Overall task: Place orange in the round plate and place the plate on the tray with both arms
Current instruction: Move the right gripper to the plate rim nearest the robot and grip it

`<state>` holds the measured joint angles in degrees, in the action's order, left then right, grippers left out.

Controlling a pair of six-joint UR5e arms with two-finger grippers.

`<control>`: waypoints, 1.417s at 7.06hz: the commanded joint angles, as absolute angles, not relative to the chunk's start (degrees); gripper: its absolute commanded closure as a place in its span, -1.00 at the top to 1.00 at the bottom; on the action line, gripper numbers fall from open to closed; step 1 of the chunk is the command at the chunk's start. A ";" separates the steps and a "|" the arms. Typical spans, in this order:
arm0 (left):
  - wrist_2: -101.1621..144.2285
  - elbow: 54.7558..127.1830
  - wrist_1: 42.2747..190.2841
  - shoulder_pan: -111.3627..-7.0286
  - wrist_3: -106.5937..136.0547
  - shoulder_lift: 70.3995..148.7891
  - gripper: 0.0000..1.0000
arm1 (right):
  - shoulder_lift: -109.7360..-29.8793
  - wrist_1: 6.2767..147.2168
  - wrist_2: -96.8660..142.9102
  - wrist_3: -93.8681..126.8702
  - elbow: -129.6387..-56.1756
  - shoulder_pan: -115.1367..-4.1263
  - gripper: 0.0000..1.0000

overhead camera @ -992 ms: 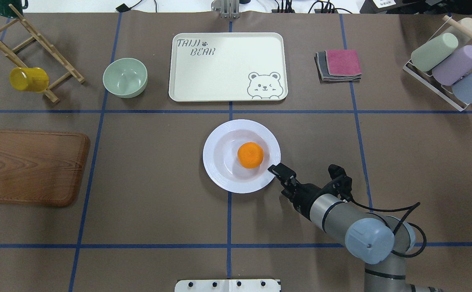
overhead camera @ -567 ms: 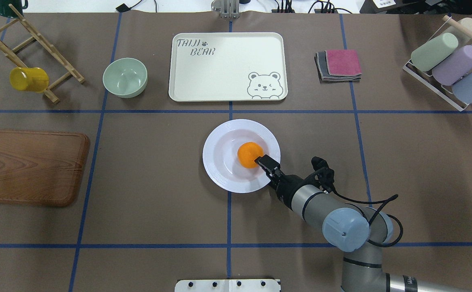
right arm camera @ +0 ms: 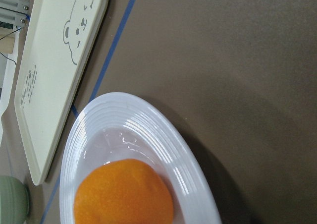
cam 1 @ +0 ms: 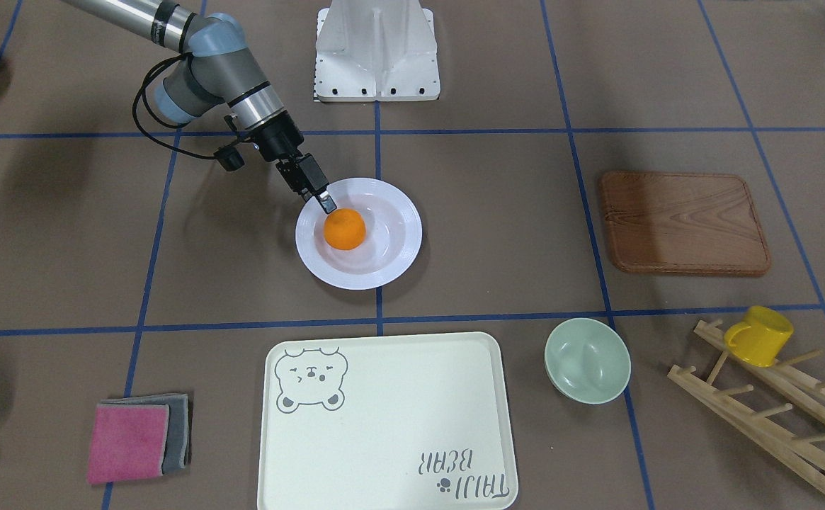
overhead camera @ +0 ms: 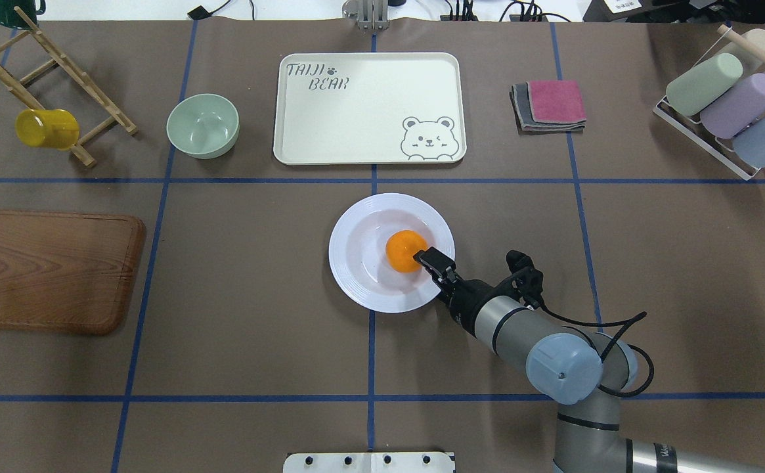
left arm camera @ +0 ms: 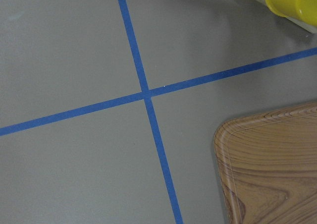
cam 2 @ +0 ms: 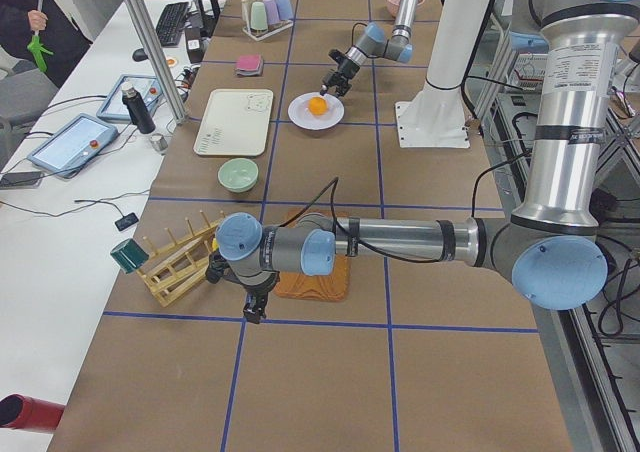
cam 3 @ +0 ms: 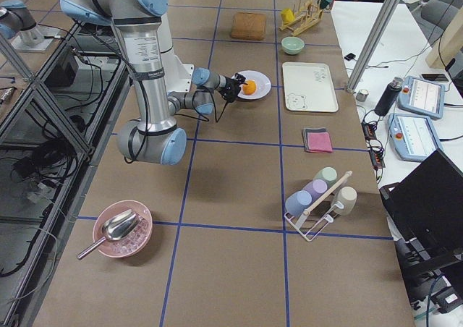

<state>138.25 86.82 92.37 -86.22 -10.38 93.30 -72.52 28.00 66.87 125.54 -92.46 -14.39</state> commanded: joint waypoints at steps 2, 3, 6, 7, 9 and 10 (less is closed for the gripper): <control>138.25 87.71 92.37 -86.22 -10.28 93.25 1.00 | -76.96 32.30 69.32 118.44 -98.83 -15.47 0.99; 138.25 87.80 92.37 -86.22 -10.28 93.25 1.00 | -79.43 36.87 70.56 118.30 -102.79 -15.38 1.00; 138.16 88.94 92.02 -86.22 -10.20 93.25 1.00 | -78.23 37.09 70.31 118.82 -100.04 -14.51 0.99; 138.16 88.86 91.93 -86.22 -10.20 93.25 1.00 | -75.44 37.00 70.31 119.79 -97.41 -14.41 0.94; 138.16 88.86 91.93 -86.22 -10.20 93.25 1.00 | -73.21 36.91 70.22 122.16 -95.45 -14.50 0.61; 138.16 88.86 91.93 -86.31 -10.20 93.16 1.00 | -72.69 36.83 70.31 125.21 -95.28 -14.41 -0.23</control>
